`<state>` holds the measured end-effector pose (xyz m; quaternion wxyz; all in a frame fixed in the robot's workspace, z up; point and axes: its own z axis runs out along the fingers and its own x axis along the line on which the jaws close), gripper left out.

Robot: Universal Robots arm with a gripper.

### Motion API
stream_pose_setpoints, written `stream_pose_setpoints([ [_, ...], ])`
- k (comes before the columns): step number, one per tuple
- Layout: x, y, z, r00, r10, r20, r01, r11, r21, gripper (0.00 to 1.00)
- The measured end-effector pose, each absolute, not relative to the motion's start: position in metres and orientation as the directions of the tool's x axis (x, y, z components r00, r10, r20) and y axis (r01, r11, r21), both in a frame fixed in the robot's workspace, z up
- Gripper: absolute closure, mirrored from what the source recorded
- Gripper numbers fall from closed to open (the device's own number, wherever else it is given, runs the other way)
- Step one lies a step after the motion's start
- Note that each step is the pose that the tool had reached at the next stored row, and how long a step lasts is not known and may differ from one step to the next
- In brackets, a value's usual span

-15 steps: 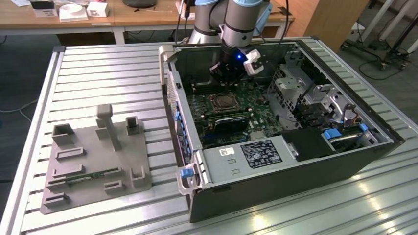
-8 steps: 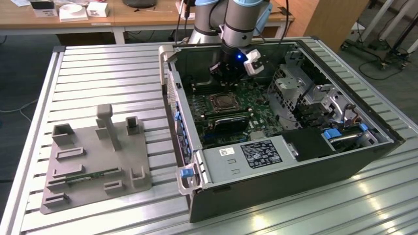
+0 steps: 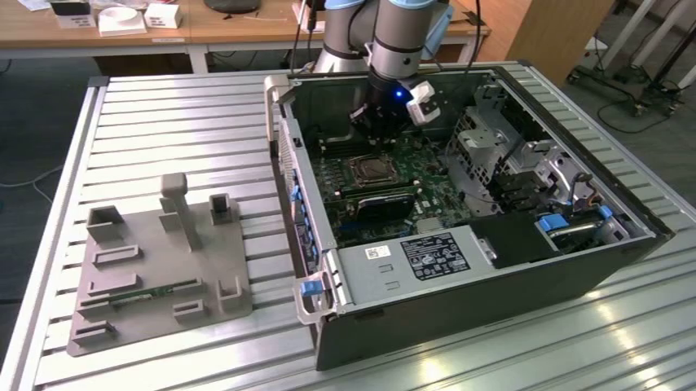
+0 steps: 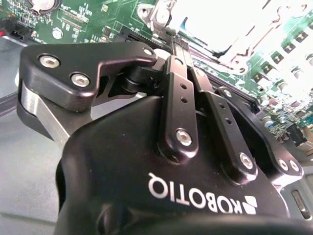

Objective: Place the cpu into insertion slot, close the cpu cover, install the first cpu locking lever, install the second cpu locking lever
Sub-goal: 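Install the first cpu locking lever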

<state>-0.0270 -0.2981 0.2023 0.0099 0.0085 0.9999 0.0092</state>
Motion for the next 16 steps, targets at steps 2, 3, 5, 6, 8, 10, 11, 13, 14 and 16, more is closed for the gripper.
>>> stream_pose_setpoints([
  [2,-0.027,-0.2981,0.2021,-1.0,0.017,-0.02,0.017,1.0,0.013,0.9],
  [3,-0.027,-0.2981,0.2021,-1.0,0.017,-0.02,0.017,1.0,0.011,0.9],
  [5,-0.027,-0.2982,0.2019,-1.0,0.017,-0.019,0.017,1.0,0.01,0.9],
  [6,-0.027,-0.2981,0.2017,-1.0,0.017,-0.02,0.017,1.0,0.01,0.9],
  [8,-0.027,-0.2981,0.2011,-1.0,0.017,-0.02,0.017,1.0,0.009,0.9],
  [10,-0.027,-0.2981,0.2004,-1.0,0.017,-0.02,0.017,1.0,0.008,0.9],
  [11,-0.027,-0.2981,0.1999,-1.0,0.017,-0.02,0.017,1.0,0.007,0.9],
  [13,-0.027,-0.2982,0.1992,-1.0,0.017,-0.019,0.017,1.0,0.006,0.9],
  [14,-0.0271,-0.2982,0.199,-1.0,0.017,-0.019,0.017,1.0,0.005,0.9],
  [16,-0.027,-0.2982,0.1989,-1.0,0.017,-0.019,0.017,1.0,0.004,0.9],
])
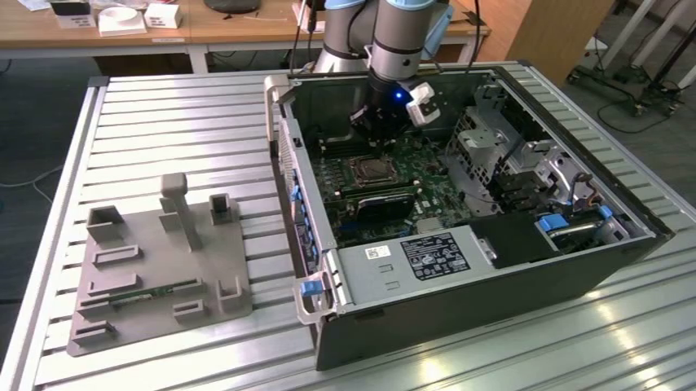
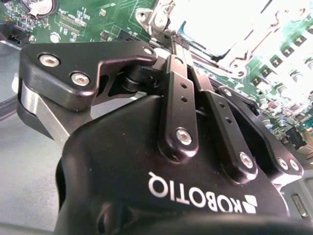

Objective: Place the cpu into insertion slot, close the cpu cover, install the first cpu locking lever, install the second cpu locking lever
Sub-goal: 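Install the first cpu locking lever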

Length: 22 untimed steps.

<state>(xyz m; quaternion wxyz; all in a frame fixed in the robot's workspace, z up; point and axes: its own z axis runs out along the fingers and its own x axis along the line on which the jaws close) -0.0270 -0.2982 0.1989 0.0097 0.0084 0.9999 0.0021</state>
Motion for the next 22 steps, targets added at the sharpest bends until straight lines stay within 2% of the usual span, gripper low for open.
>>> stream_pose_setpoints([
  [22,-0.031,-0.298,0.21,-1.0,0.014,-0.02,0.013,1.0,0.005,0.9],
])
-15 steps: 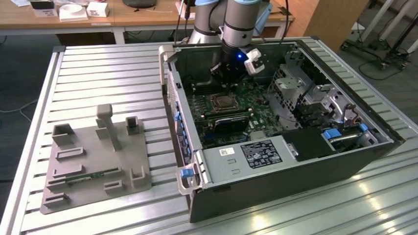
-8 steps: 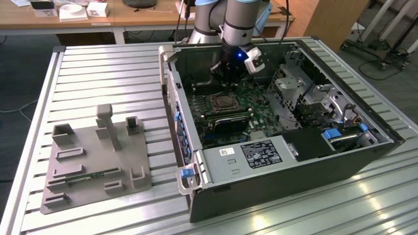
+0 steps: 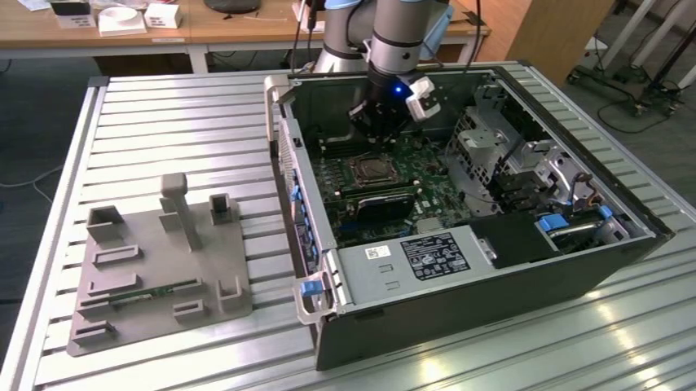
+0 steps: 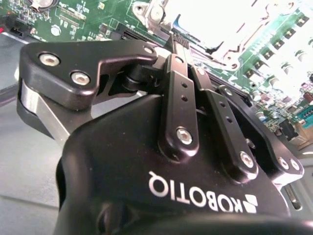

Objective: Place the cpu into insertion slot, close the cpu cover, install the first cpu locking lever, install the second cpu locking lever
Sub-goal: 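Install the first cpu locking lever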

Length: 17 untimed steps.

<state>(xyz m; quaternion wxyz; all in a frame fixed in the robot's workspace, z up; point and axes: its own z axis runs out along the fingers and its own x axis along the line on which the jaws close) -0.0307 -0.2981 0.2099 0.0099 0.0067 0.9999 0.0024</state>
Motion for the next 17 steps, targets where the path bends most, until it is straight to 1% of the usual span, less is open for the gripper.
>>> stream_pose_setpoints([
  [17,-0.0373,-0.2981,0.2188,-1.0,0.01,-0.02,0.01,1.0,0.005,0.9],
])
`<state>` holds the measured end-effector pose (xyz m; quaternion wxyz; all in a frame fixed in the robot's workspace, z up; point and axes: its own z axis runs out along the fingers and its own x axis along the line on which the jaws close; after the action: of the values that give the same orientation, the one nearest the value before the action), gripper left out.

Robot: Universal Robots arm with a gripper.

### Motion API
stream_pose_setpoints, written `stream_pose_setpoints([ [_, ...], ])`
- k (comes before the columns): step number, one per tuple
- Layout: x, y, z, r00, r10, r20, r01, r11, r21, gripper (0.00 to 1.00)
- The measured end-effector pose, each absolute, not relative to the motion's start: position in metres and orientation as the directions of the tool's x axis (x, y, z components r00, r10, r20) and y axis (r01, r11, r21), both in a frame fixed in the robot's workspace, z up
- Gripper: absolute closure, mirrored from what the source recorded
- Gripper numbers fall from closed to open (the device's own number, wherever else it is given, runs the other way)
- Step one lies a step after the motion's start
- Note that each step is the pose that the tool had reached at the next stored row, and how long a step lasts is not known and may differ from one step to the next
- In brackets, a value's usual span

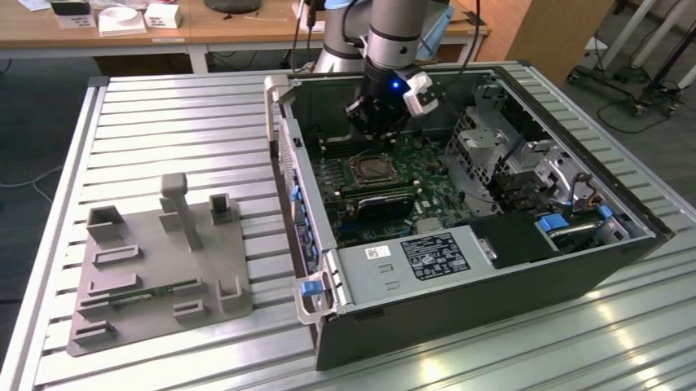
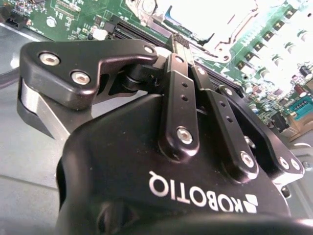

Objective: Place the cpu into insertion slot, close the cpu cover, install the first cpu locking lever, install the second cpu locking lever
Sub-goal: 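Install the first cpu locking lever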

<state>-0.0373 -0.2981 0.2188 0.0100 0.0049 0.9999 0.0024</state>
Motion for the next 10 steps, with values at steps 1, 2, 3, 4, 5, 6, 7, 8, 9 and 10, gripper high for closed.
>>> stream_pose_setpoints([
  [1,-0.0378,-0.2981,0.2189,-1.0,0.01,-0.02,0.01,1.0,0.005,0.9],
  [2,-0.0382,-0.2981,0.2189,-1.0,0.01,-0.02,0.009,1.0,0.005,0.9],
  [3,-0.0385,-0.2981,0.2189,-1.0,0.009,-0.02,0.009,1.0,0.005,0.9],
  [4,-0.0385,-0.2981,0.219,-1.0,0.009,-0.02,0.009,1.0,0.005,0.9],
  [5,-0.0385,-0.2981,0.219,-1.0,0.009,-0.02,0.009,1.0,0.005,0.9],
  [6,-0.0385,-0.2981,0.219,-1.0,0.009,-0.02,0.009,1.0,0.005,0.9],
  [7,-0.0386,-0.2981,0.219,-1.0,0.009,-0.02,0.009,1.0,0.005,0.9],
  [8,-0.0386,-0.298,0.219,-1.0,0.009,-0.02,0.008,1.0,0.005,0.9],
  [9,-0.0385,-0.298,0.219,-1.0,0.008,-0.02,0.008,1.0,0.005,0.9],
  [10,-0.0385,-0.2979,0.219,-1.0,0.008,-0.02,0.008,1.0,0.005,0.9],
])
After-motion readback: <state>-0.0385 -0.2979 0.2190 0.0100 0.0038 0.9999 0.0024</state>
